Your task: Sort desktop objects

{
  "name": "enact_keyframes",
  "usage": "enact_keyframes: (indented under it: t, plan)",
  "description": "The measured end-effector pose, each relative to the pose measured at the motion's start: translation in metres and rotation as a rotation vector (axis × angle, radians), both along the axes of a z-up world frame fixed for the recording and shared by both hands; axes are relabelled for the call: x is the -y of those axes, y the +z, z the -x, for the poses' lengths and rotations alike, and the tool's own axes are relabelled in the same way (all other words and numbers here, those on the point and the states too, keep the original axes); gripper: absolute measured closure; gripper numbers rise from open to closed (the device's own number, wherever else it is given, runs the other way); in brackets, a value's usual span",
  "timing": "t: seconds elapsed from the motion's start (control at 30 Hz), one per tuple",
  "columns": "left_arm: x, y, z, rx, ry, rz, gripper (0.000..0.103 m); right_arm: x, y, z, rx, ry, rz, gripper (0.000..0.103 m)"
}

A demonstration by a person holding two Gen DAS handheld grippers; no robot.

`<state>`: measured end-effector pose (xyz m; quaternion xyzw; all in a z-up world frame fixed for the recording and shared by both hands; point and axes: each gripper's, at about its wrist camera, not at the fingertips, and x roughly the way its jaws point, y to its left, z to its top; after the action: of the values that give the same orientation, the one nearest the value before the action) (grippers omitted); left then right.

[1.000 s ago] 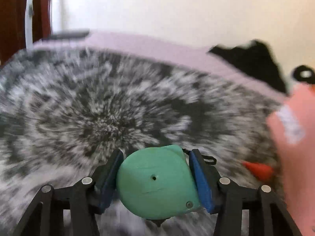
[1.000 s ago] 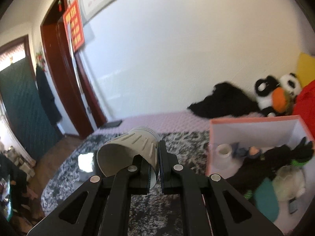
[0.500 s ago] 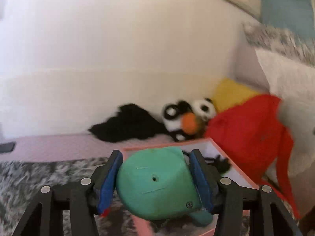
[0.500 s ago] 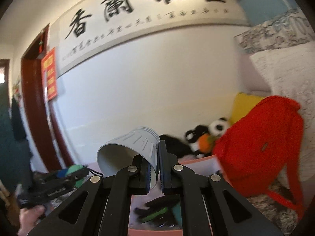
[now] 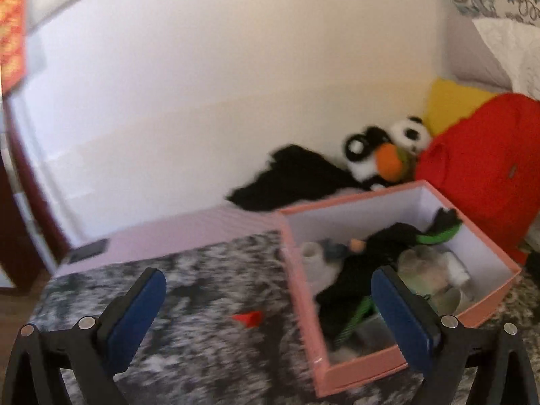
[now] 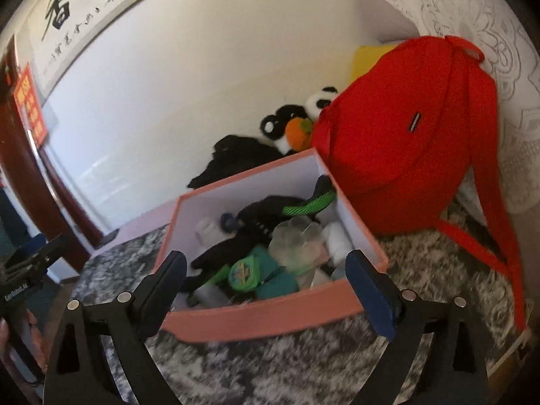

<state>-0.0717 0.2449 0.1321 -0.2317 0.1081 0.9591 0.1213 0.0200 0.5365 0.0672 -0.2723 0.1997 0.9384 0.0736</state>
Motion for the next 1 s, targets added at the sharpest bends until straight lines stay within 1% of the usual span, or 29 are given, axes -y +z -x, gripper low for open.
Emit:
enact_keyframes:
  t: [0.13,0.2,0.33,0.43,0.47,0.5,0.57,0.67,0.73,0.77,0.83,0.9,0.93,0.97,1.0]
  plan:
    - [0.036,0.010,-0.043,-0.040,0.076,-0.021,0.001,0.032,0.017,-0.025,-0.048,0.051,-0.068,0.005]
    - [0.047,0.015,-0.059,-0.061,0.104,-0.022,0.001,0.056,0.027,-0.035,-0.082,0.086,-0.081,0.005]
    - [0.070,0.023,-0.092,-0.108,0.140,-0.024,0.000,0.101,0.054,-0.048,-0.134,0.158,-0.105,0.005]
    - [0.088,0.026,-0.113,-0.132,0.152,-0.038,0.000,0.136,0.064,-0.057,-0.161,0.202,-0.145,0.005]
    - [0.094,0.027,-0.119,-0.136,0.167,-0.028,0.000,0.147,0.067,-0.061,-0.169,0.214,-0.155,0.004]
    - [0.100,0.028,-0.124,-0.134,0.177,-0.021,0.000,0.157,0.070,-0.064,-0.174,0.230,-0.162,0.004]
    - [0.112,0.026,-0.129,-0.103,0.180,-0.034,0.000,0.175,0.076,-0.069,-0.186,0.262,-0.169,0.004]
    - [0.136,0.020,-0.137,-0.040,0.116,-0.132,0.000,0.204,0.082,-0.075,-0.206,0.303,-0.191,0.003]
    - [0.147,0.016,-0.143,-0.027,0.105,-0.154,0.000,0.222,0.082,-0.073,-0.207,0.334,-0.211,0.002]
    - [0.152,0.014,-0.146,-0.033,0.129,-0.139,0.000,0.233,0.081,-0.071,-0.202,0.355,-0.227,0.002]
    - [0.158,0.010,-0.149,-0.055,0.215,-0.092,0.000,0.250,0.075,-0.067,-0.191,0.382,-0.247,0.002]
    - [0.164,0.006,-0.153,-0.087,0.308,-0.035,0.000,0.265,0.070,-0.063,-0.178,0.417,-0.248,0.002]
    - [0.168,0.004,-0.156,-0.103,0.337,-0.020,0.000,0.272,0.067,-0.062,-0.172,0.435,-0.246,0.002]
    - [0.173,0.001,-0.158,-0.115,0.351,-0.025,0.000,0.279,0.064,-0.061,-0.166,0.451,-0.253,0.002]
    - [0.179,-0.001,-0.160,-0.116,0.355,-0.048,0.000,0.285,0.062,-0.059,-0.161,0.465,-0.264,0.002]
